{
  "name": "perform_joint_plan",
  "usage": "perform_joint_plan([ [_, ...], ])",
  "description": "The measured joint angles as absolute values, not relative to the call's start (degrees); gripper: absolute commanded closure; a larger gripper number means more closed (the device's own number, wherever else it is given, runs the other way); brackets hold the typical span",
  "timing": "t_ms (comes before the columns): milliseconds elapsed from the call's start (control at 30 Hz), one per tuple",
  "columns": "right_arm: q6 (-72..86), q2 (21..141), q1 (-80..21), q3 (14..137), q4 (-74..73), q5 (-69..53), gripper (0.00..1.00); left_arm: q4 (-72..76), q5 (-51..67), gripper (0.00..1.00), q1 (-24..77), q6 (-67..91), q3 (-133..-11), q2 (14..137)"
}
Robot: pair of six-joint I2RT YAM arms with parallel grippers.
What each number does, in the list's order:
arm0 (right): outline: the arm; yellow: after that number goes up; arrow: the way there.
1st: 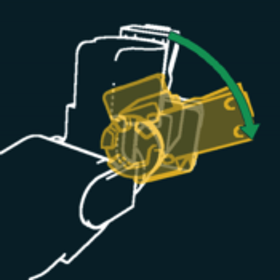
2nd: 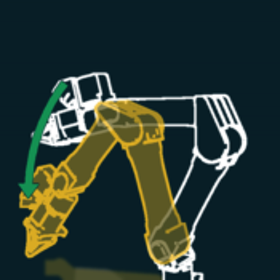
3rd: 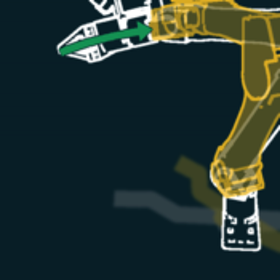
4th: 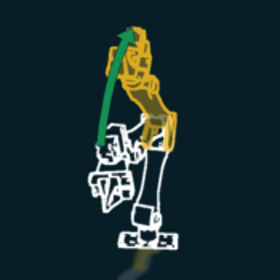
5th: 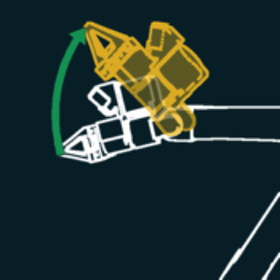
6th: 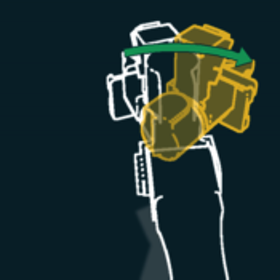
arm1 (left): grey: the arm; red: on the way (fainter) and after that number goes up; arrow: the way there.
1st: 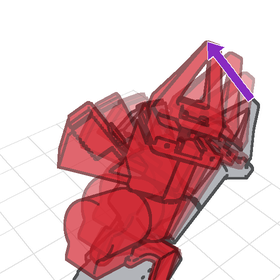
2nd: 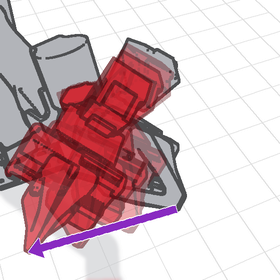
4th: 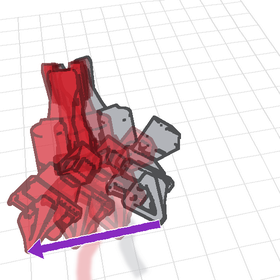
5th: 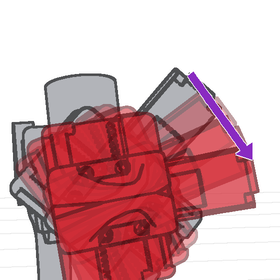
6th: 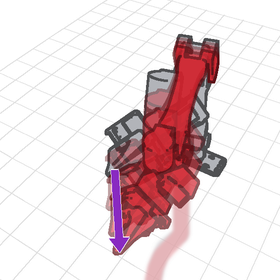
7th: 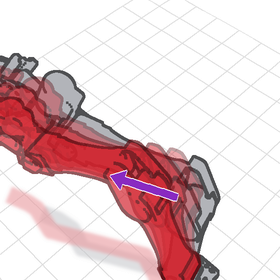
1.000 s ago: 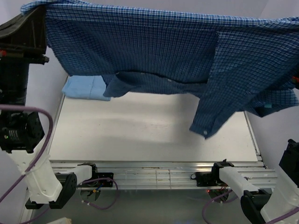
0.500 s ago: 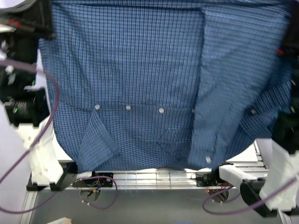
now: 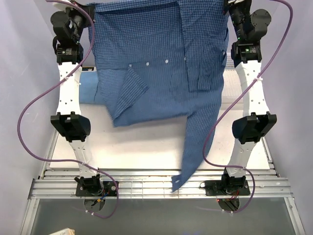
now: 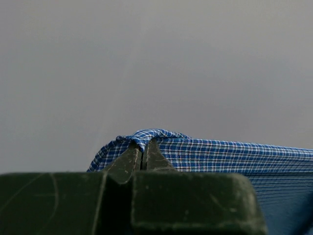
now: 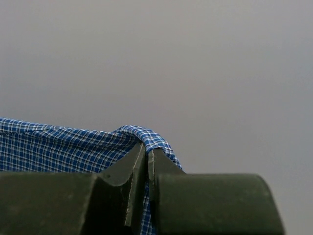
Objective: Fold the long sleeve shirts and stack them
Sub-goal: Flatten the shirt out
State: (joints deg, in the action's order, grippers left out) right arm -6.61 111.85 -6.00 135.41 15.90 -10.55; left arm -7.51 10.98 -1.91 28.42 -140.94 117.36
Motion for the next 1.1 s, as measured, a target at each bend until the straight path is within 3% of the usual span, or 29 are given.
perform_joint_plan([
  [267, 2.6, 100.3, -3.8, 129.9, 29.8, -10.7, 0.92, 3.9, 17.2, 1.0, -4.6, 35.1, -140.9, 107.2],
  [367, 2.6, 92.0, -2.6, 123.7, 33.2, -13.7, 0.92, 8.3, 18.3, 1.0, -5.3, 35.2, -133.4, 98.4],
  [533, 3.7, 75.3, -1.8, 93.4, 38.7, -19.0, 0.92, 13.8, 21.5, 1.0, -6.8, 33.5, -105.1, 83.7],
  [633, 7.3, 68.6, -1.5, 70.4, 38.6, -22.7, 0.92, 16.3, 22.4, 1.0, -7.0, 32.9, -81.7, 77.8],
  [800, 14.2, 66.5, -1.3, 45.5, 19.7, -26.2, 0.92, 6.8, 21.7, 1.0, -7.4, 35.2, -46.1, 74.9],
  [900, 15.7, 64.2, -1.1, 43.2, 2.9, -26.9, 0.86, -4.8, 20.4, 0.87, -7.4, 36.2, -37.5, 71.0],
  [933, 15.8, 63.3, -1.1, 44.2, -1.8, -26.6, 0.77, -8.1, 20.1, 0.75, -7.4, 36.3, -36.9, 69.0],
  [967, 15.8, 62.8, -1.2, 45.9, -6.1, -25.8, 0.69, -10.1, 19.9, 0.29, -7.4, 36.2, -36.9, 67.1],
  [1000, 15.6, 62.7, -1.1, 48.2, -10.0, -24.8, 0.61, -11.6, 19.6, 0.09, -7.4, 36.2, -37.4, 65.3],
  [1033, 15.3, 63.3, -1.1, 50.8, -13.4, -23.4, 0.45, -12.5, 19.1, 0.02, -7.5, 36.8, -38.0, 63.8],
  [1100, 14.5, 65.3, -1.1, 55.4, -18.0, -21.5, 0.29, -14.4, 18.4, 0.02, -7.5, 37.2, -39.6, 62.3],
])
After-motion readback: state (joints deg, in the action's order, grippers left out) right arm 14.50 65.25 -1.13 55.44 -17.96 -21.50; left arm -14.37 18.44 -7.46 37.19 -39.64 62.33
